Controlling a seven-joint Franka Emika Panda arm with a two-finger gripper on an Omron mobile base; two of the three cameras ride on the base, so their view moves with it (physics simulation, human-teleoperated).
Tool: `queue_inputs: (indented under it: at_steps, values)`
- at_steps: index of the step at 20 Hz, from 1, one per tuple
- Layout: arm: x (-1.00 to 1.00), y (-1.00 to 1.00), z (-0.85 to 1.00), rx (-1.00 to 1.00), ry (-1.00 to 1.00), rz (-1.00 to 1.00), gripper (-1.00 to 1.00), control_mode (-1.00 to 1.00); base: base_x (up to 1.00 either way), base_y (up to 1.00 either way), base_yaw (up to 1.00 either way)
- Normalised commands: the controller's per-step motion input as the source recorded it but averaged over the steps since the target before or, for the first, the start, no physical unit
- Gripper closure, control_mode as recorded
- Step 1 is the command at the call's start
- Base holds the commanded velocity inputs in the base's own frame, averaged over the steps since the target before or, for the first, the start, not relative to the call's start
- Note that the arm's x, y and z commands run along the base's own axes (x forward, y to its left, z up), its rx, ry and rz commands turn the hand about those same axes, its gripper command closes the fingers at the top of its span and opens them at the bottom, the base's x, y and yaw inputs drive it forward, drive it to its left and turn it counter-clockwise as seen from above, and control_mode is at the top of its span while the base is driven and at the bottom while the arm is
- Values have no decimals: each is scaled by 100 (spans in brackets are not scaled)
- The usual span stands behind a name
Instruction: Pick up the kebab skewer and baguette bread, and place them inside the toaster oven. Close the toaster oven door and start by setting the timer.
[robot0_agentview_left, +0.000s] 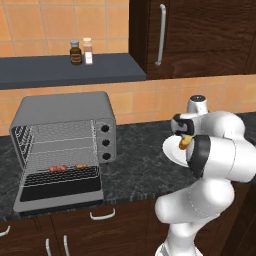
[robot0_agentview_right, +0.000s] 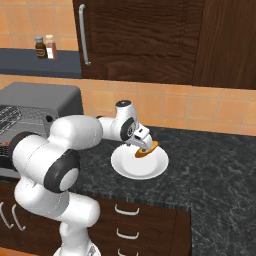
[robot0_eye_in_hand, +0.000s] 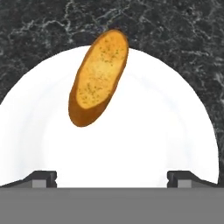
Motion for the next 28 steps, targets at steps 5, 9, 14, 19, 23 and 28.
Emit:
queue_inputs:
  at_steps: [5, 9, 14, 19, 23, 28]
  values:
    - [31, -8, -30, 5, 2, 0, -100, -100, 0, 0, 0]
    - [16, 0, -32, 2, 3, 0, -100, -100, 0, 0, 0]
    - [32, 0, -26, 0, 0, 0, -100, -100, 0, 0, 0]
    - [43, -1, -28, 0, 0, 0, -100, -100, 0, 0, 0]
    - [44, -3, -31, 0, 0, 0, -100, -100, 0, 0, 0]
    - [20, -18, -23, 0, 0, 0, -100, -100, 0, 0, 0]
